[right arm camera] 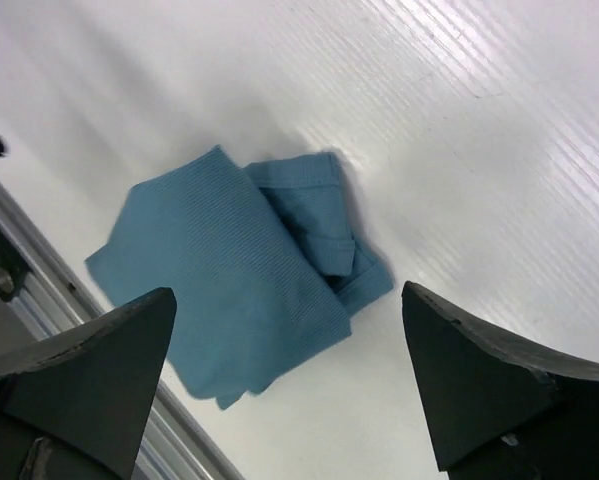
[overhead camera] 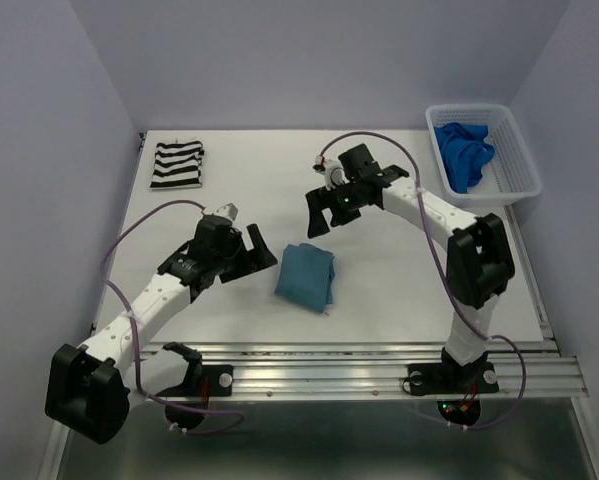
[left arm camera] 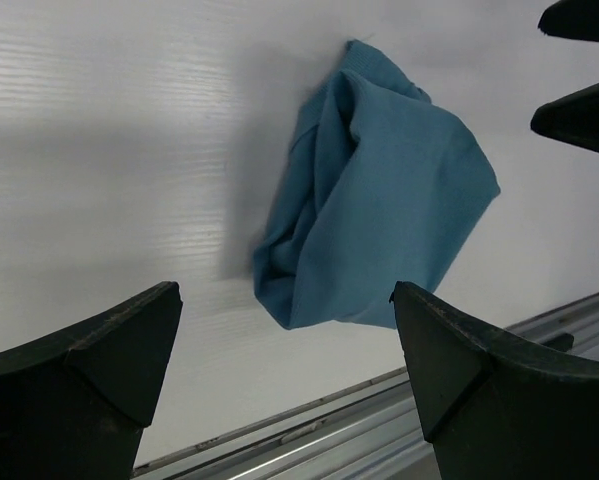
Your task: Fold and stack the tank tops
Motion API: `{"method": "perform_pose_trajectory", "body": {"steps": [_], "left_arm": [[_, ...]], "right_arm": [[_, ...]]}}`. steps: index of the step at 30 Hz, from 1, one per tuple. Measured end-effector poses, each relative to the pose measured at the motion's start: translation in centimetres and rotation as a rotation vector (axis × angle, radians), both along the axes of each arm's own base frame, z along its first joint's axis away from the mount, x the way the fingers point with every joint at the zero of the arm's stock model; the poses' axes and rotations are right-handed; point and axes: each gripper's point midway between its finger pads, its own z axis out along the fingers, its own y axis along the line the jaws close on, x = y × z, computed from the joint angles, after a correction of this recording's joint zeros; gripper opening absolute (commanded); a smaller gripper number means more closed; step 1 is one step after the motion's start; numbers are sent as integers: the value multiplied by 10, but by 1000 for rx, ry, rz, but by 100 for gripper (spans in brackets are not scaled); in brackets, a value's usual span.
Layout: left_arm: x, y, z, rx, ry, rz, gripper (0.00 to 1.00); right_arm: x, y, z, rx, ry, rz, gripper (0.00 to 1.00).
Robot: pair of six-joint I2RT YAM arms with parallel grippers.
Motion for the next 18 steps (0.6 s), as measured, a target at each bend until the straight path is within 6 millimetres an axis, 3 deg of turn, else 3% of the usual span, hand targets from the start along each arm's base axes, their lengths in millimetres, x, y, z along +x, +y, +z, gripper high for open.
{"method": "perform_pose_trajectory", "body": {"steps": [6,8,11,18], "left_arm": [[-13,-48,18,-93,-64,-162,99],[-18,-63,21,-117,-75,-211,99],[-28,-83,20,-138,-72,-282,99],[-45,-111,15,-196,-94,-397,99]], "right_arm": [[-36,-1,76,229,-106,-49,100],[-51,5,90,336,-94,-41,100],[-60,14,81,404,-8,-44,100],[-57,35,17,453,250,-95,100]]}}
